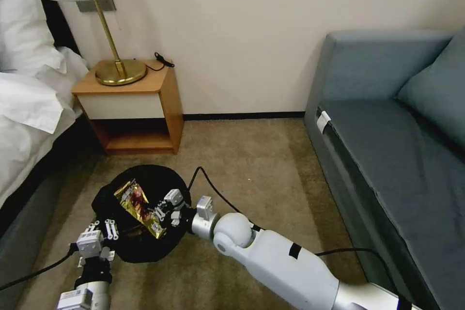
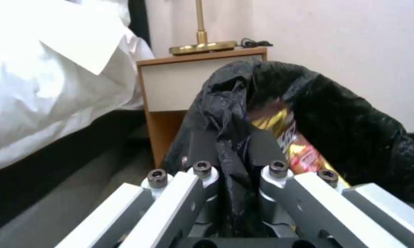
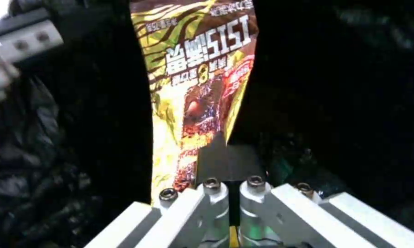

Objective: Pick up the trash bin, then pick up the garbage on the floor and place it into the trash bin.

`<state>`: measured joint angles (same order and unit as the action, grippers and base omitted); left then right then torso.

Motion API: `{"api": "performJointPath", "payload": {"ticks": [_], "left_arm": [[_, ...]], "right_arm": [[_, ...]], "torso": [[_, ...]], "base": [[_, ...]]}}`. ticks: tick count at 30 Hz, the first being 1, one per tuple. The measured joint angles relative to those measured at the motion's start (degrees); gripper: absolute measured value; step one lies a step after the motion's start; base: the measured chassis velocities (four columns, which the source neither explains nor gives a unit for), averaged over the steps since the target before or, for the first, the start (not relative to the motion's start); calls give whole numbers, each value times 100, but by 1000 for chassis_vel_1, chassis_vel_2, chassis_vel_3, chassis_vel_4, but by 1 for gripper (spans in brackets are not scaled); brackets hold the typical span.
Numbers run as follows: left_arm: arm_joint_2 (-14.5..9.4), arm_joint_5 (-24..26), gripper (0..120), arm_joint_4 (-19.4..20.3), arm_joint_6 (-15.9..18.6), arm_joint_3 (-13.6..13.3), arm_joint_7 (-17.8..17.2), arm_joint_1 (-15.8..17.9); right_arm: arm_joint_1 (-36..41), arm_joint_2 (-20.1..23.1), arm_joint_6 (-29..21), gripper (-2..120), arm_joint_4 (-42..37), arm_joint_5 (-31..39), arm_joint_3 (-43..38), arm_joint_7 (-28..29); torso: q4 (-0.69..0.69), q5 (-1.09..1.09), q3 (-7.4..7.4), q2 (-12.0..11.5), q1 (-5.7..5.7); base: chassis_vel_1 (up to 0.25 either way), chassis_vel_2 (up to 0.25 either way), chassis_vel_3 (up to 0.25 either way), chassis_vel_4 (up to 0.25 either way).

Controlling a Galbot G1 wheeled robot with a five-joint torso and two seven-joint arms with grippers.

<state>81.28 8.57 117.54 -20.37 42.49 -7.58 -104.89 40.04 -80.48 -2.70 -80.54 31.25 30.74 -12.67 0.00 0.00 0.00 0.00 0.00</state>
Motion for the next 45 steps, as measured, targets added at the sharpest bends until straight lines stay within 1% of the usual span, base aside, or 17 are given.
{"api": "performJointPath", "payload": {"ticks": [4,6,7,10,13,15,16,20,21,25,26,29,30,31,41,44,45], "left_arm": [[19,10,7,-9,-31,2,-4,-4],[23,16,7,-9,-50,10,-13,-8],[23,16,7,-9,-50,10,-13,-8],[27,24,7,-9,-75,21,-25,-26],[35,24,7,-11,-89,22,-30,-32],[67,10,7,-36,-109,17,-35,-22],[67,10,7,-36,-109,17,-35,-22],[152,-35,7,-87,-130,-12,-39,10],[152,-35,7,-87,-130,-12,-39,10],[226,-104,7,-140,-167,-27,-41,29],[226,-104,7,-140,-167,-27,-41,29],[242,-117,7,-144,-203,-19,-48,21],[242,-117,7,-144,-203,-19,-48,21],[232,-113,7,-144,-219,-12,-49,16],[188,0,7,-167,-260,7,-137,90],[199,164,7,-127,-234,5,-198,135],[260,418,7,-112,-182,-1,-267,202]], "right_arm": [[9,-28,75,0,113,-211,-6,14],[26,-24,85,8,125,-262,-22,36],[26,-24,85,8,125,-262,-22,36],[80,10,123,24,125,-381,-81,48],[134,41,174,30,147,-485,-151,48],[241,116,249,42,165,-574,-290,47],[241,116,249,42,165,-574,-290,47],[420,240,381,57,156,-613,-477,35],[420,240,381,57,156,-613,-477,35],[615,308,485,76,101,-624,-735,32],[615,308,485,76,101,-624,-735,32],[766,366,471,92,-166,-502,-1035,26],[766,366,471,92,-166,-502,-1035,26],[806,385,453,96,-264,-439,-1139,25],[1176,588,428,100,-738,-218,-1848,36],[1366,639,436,100,-835,-123,-2206,54],[1542,676,446,100,-903,-14,-2562,86]], "torso": [[0,0,0,0,0],[0,0,0,0,0],[0,0,0,0,0],[0,0,0,0,0],[0,1,0,0,0],[0,1,0,0,0],[0,1,0,0,0],[-1,1,0,0,0],[-1,1,0,0,0],[-2,1,0,0,0],[-2,1,0,0,0],[-1,1,0,0,0],[-1,1,0,0,0],[-1,1,0,0,0],[0,2,0,0,0],[0,1,0,0,0],[0,2,0,0,0]], "base": [[0,0,0,0],[0,0,0,0],[0,0,0,0],[0,0,0,0],[0,0,0,0],[0,0,0,0],[0,0,0,0],[0,0,0,0],[0,0,0,0],[0,0,0,0],[0,0,0,0],[0,0,0,0],[0,0,0,0],[0,0,0,0],[0,0,0,0],[0,0,0,0],[0,0,0,0]]}}
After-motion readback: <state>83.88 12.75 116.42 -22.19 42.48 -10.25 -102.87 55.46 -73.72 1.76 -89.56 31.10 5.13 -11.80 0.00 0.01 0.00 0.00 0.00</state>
